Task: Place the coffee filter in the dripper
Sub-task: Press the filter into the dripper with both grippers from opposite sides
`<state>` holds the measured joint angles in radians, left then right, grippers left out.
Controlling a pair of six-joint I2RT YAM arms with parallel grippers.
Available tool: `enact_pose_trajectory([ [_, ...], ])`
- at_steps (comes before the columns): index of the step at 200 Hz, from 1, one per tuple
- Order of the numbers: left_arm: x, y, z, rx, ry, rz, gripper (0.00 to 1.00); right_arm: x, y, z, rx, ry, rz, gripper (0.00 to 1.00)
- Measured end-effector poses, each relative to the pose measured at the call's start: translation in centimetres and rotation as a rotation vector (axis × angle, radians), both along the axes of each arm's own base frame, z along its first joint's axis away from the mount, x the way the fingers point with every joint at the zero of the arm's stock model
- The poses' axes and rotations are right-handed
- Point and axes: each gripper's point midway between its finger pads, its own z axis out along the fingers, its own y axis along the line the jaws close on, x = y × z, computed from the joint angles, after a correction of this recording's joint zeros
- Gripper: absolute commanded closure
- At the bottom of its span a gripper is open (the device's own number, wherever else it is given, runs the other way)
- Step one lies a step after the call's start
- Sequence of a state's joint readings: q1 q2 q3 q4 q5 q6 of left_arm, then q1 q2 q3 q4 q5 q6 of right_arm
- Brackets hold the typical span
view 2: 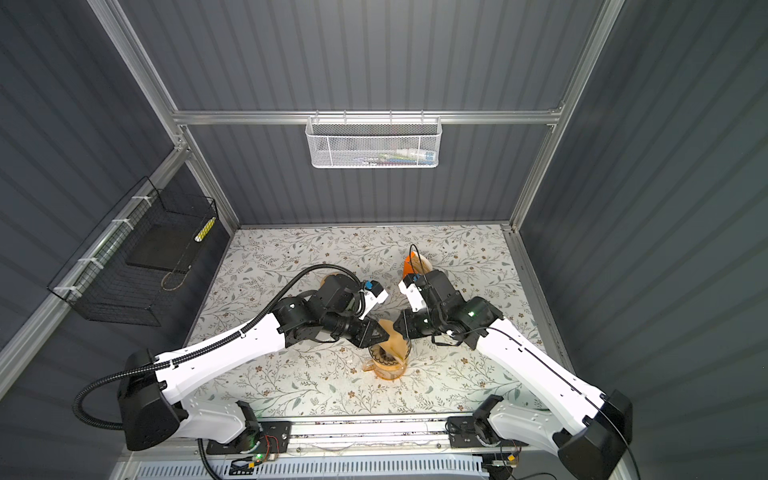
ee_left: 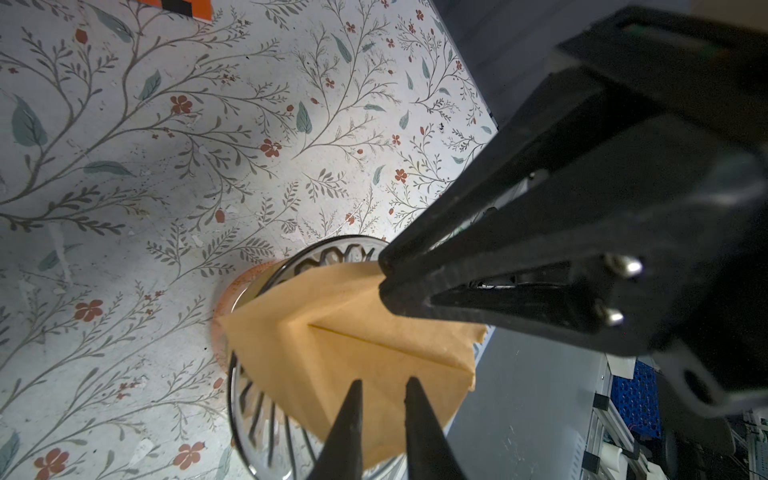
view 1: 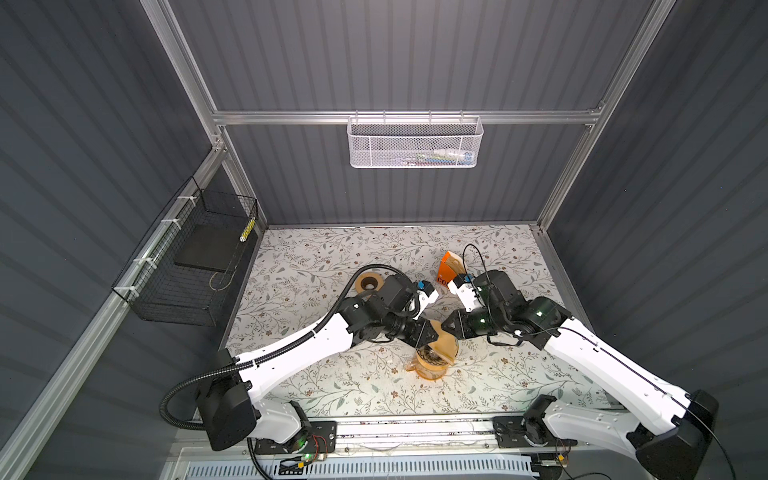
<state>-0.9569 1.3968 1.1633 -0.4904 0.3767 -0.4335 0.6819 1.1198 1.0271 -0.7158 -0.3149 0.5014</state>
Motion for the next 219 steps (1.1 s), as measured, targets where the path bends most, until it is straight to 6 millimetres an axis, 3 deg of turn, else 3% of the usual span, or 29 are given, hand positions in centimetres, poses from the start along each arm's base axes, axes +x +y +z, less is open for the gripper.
enact_pose_trajectory([
  [65,-0.1,0.8,-0.7,0.03,0.0,0.016,0.8,-0.5,0.9,-1.5,-0.034,0.043,0.03,0.86],
  [131,0.1,1.8,-0.9,0.065,-0.018,0.047,0.8,-0.2,1.3,0.1,-0.016,0.016,0.034,0.86],
  [219,0.1,1.8,-1.0,0.067,-0.017,0.047,0.8,-0.3,0.6,-0.9,-0.054,0.023,0.016,0.86],
])
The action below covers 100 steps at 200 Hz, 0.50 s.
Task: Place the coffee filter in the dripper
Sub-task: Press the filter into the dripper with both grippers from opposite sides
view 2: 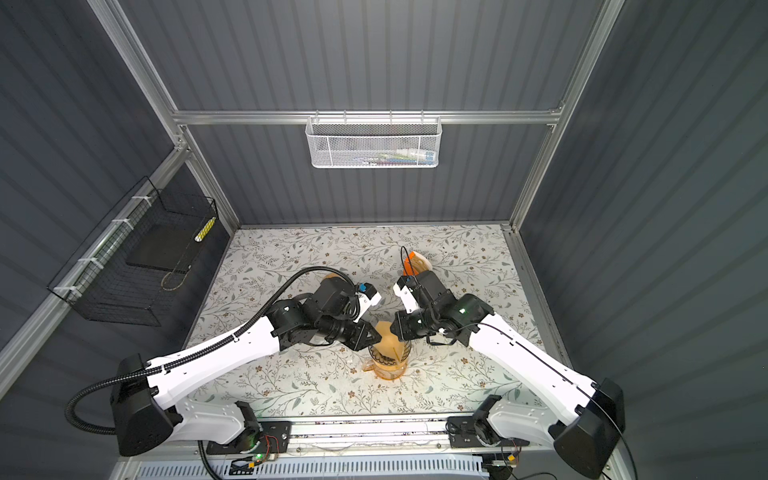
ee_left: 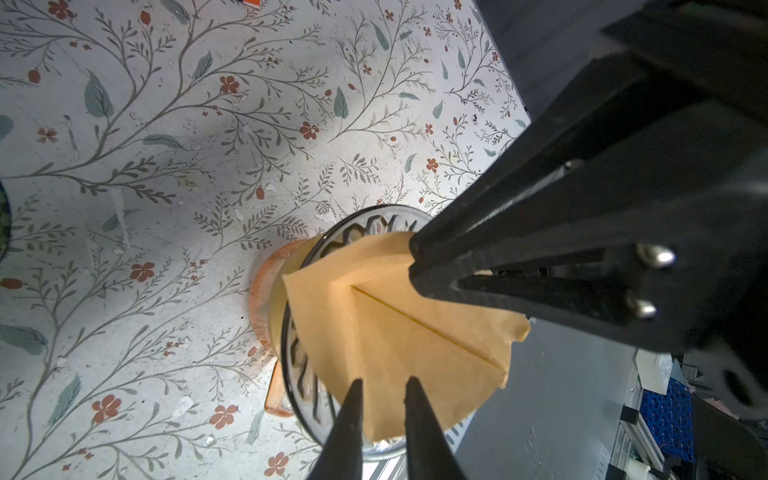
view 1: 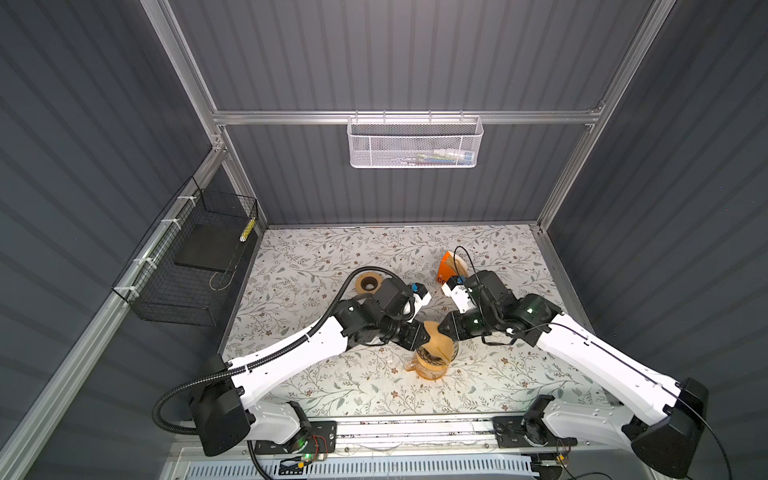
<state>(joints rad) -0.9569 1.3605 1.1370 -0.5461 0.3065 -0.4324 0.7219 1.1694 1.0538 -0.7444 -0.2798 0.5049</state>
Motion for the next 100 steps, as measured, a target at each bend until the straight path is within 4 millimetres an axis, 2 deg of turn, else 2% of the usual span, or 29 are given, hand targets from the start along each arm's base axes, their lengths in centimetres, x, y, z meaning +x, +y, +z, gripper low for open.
enact_pose_trajectory([
  [56,0.0,0.0,-0.6,0.013,0.007,-0.003,0.8,-0.3,-0.6,-1.6,-0.036,0.021,-0.01,0.86],
  [100,-0.1,0.1,-1.7,0.034,0.022,-0.003,0.8,-0.3,-0.6,-1.9,-0.035,0.019,-0.011,0.86],
])
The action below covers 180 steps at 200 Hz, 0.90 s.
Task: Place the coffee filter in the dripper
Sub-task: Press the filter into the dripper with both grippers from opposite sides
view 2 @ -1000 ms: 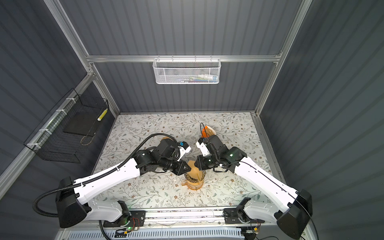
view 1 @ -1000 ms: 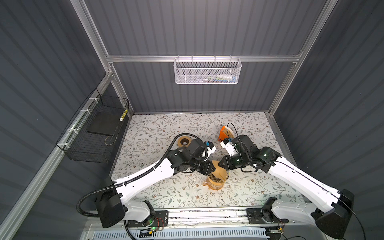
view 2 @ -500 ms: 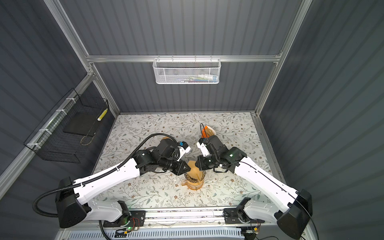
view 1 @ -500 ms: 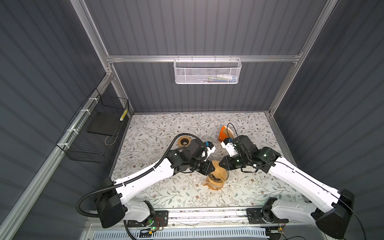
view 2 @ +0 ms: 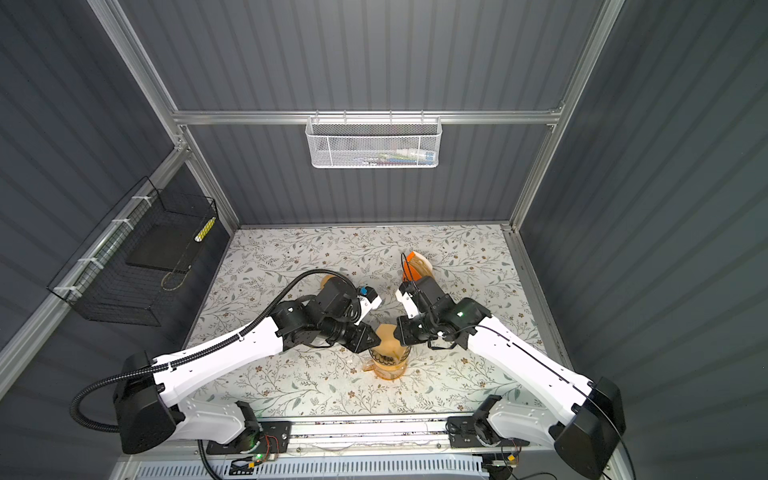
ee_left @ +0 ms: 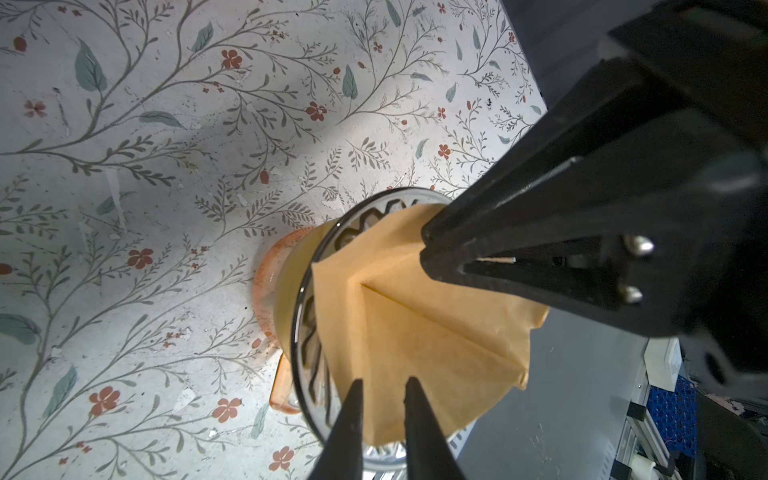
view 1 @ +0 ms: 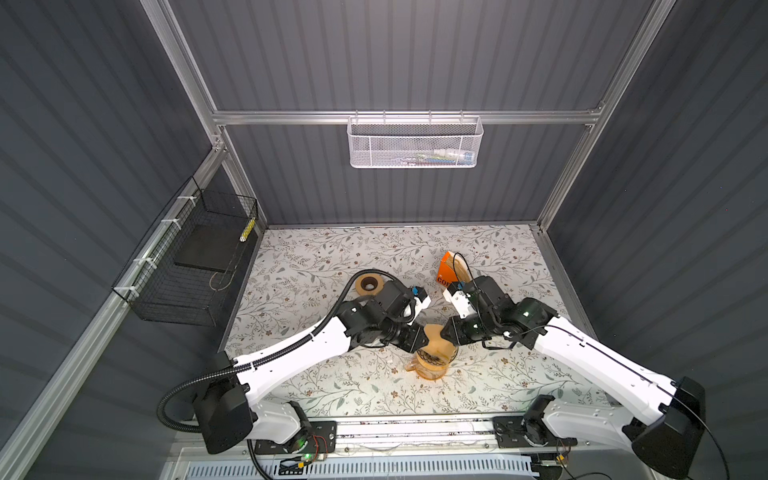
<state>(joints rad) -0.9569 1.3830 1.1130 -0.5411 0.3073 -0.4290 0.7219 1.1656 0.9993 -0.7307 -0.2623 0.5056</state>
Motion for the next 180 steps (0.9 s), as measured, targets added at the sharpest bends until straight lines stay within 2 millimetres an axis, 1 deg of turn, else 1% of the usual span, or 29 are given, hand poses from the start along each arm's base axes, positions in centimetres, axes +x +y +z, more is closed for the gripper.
enact_pose_trajectory([
  [35,0.0,0.0,-0.6,0.008,0.006,0.0,0.8,0.0,0.0,-0.4,0.0,0.0,0.0,0.86],
  [93,0.2,-0.3,-0.5,-0.003,-0.002,0.0,0.8,-0.2,-0.1,-1.4,-0.006,0.015,-0.006,0.86],
  [180,0.4,-0.5,-0.8,-0.013,-0.005,0.003,0.8,0.0,0.0,-1.4,-0.002,0.01,-0.007,0.86],
])
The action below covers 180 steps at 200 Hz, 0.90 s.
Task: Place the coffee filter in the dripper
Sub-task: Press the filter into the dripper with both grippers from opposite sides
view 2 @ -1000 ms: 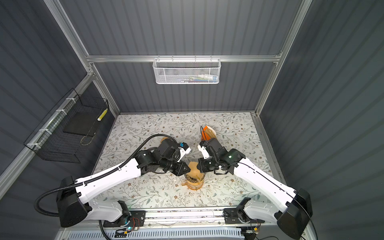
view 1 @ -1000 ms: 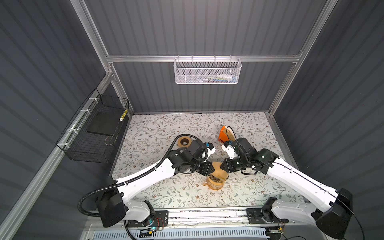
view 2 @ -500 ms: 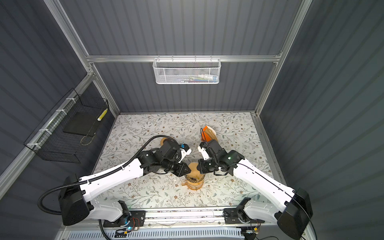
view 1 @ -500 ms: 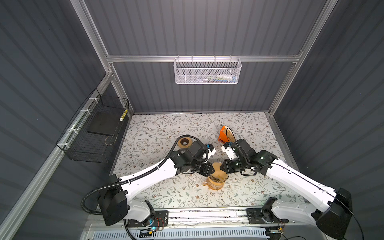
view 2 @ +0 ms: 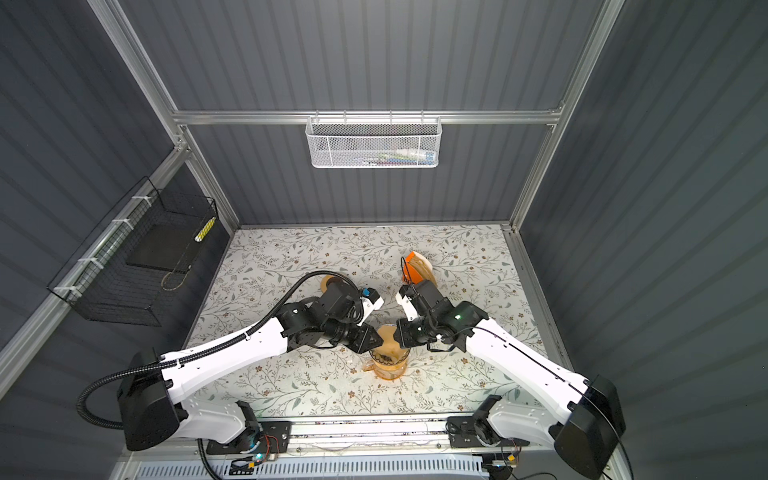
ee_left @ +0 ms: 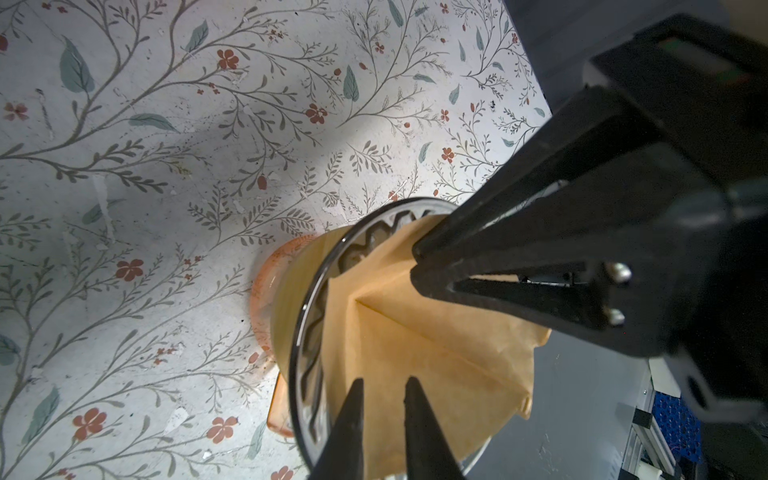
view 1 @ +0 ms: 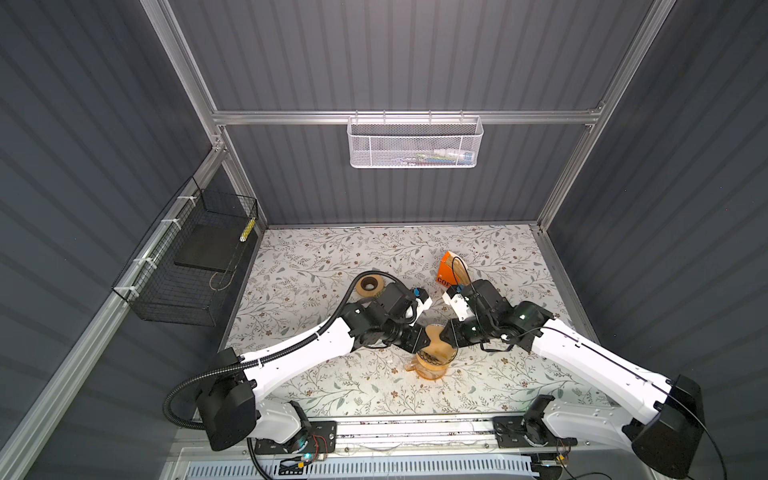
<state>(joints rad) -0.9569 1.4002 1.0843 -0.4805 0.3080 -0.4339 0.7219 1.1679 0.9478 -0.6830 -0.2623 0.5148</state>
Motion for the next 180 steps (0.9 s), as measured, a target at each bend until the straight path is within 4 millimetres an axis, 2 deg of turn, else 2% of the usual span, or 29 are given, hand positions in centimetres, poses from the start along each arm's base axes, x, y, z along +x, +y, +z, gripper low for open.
enact_pose_trajectory([
  [57,0.1,-0.1,0.1,-0.004,0.002,0.005,0.8,0.1,0.1,0.2,0.002,-0.003,0.003,0.86],
  [109,0.2,0.0,1.8,-0.037,-0.03,0.011,0.8,0.5,0.4,3.8,0.052,-0.069,0.008,0.84],
  [147,0.2,0.8,2.6,-0.032,-0.051,0.029,0.8,0.1,-0.5,5.1,0.051,-0.11,0.0,0.84],
  [180,-0.2,1.4,2.0,0.004,-0.033,0.032,0.8,-0.3,-1.6,4.7,0.006,-0.103,-0.015,0.85],
])
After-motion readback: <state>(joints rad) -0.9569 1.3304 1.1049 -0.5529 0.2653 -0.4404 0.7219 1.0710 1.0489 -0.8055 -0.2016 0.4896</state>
